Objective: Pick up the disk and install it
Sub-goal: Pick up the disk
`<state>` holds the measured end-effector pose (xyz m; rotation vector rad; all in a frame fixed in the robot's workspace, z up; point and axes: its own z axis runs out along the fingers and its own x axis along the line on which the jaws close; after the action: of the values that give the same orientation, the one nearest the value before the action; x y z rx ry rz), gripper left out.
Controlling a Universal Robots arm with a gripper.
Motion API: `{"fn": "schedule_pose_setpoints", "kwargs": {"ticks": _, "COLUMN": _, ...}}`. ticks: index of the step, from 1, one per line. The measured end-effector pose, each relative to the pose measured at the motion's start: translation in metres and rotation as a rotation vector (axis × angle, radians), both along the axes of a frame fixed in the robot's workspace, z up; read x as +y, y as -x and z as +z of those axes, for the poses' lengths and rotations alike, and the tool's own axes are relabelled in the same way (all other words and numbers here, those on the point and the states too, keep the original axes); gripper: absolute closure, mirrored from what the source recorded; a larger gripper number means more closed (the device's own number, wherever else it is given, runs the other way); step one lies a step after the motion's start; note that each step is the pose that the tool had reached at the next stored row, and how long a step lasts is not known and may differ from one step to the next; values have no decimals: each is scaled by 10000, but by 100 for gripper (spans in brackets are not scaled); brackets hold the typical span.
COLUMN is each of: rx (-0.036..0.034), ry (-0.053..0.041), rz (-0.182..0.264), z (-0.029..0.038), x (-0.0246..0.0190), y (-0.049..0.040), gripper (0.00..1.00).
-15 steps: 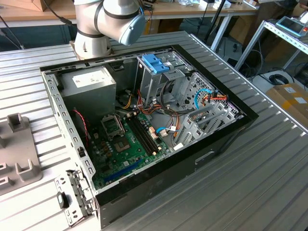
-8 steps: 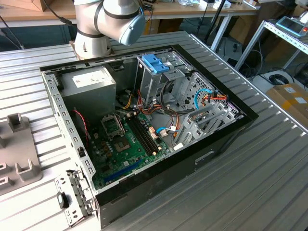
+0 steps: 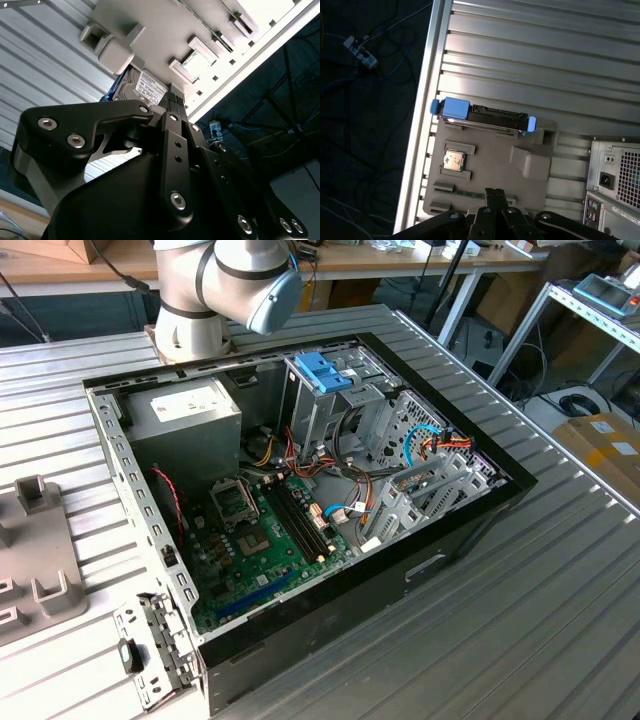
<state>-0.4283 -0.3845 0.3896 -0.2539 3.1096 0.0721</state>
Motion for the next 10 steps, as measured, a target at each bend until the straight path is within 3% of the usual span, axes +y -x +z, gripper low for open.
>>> {"fn": "schedule_pose_setpoints", "kwargs": {"ticks": 6, "rx": 0, "ry": 7, "rz": 671, "z": 0, "x": 0, "y": 0, "gripper": 90}}
{"fn": "schedule_pose_setpoints", "kwargs": {"ticks": 10, "rx": 2, "ry": 78, "rz": 1186, "z": 0, "x": 0, "y": 0, "gripper": 90}}
